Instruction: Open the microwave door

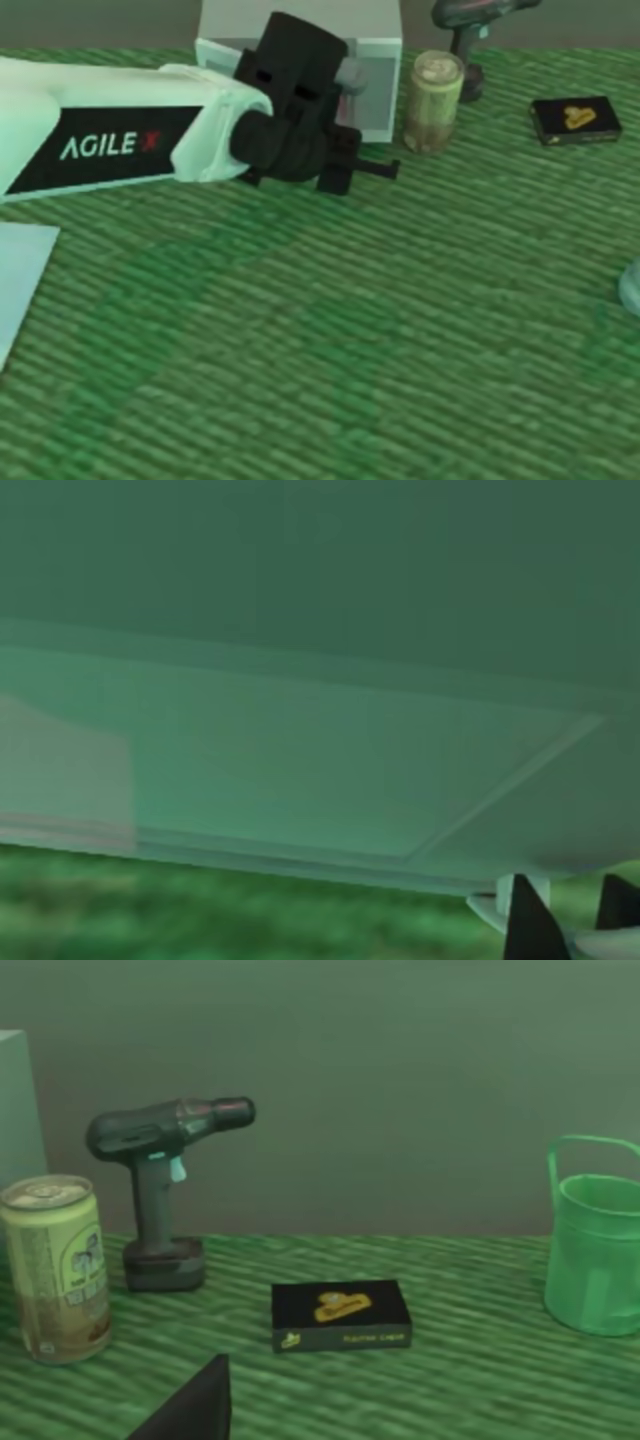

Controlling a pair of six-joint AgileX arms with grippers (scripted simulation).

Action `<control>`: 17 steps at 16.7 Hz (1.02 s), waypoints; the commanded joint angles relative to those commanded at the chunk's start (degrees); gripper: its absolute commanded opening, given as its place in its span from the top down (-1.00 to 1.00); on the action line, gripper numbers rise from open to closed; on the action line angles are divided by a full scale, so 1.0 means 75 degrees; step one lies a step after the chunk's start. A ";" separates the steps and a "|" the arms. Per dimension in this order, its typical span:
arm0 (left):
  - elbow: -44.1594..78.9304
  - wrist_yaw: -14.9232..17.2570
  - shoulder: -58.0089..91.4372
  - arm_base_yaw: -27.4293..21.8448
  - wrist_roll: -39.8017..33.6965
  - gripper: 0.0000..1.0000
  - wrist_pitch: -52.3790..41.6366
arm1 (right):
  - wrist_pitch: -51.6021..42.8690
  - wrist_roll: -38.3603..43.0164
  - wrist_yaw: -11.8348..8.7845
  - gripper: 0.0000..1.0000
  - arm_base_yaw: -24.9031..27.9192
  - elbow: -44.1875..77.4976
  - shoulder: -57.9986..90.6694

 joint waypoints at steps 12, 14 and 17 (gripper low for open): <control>-0.0305 0.0344 -0.0242 0.0098 0.0369 1.00 0.0159 | 0.0000 0.0000 0.0000 -1.00 0.0000 0.0000 0.0000; -0.0438 0.0442 -0.0301 0.0158 0.0515 1.00 0.0192 | 0.0000 0.0000 0.0000 -1.00 0.0000 0.0000 0.0000; -0.0465 0.0461 -0.0310 0.0167 0.0541 1.00 0.0195 | 0.0000 0.0000 0.0000 -1.00 0.0000 0.0000 0.0000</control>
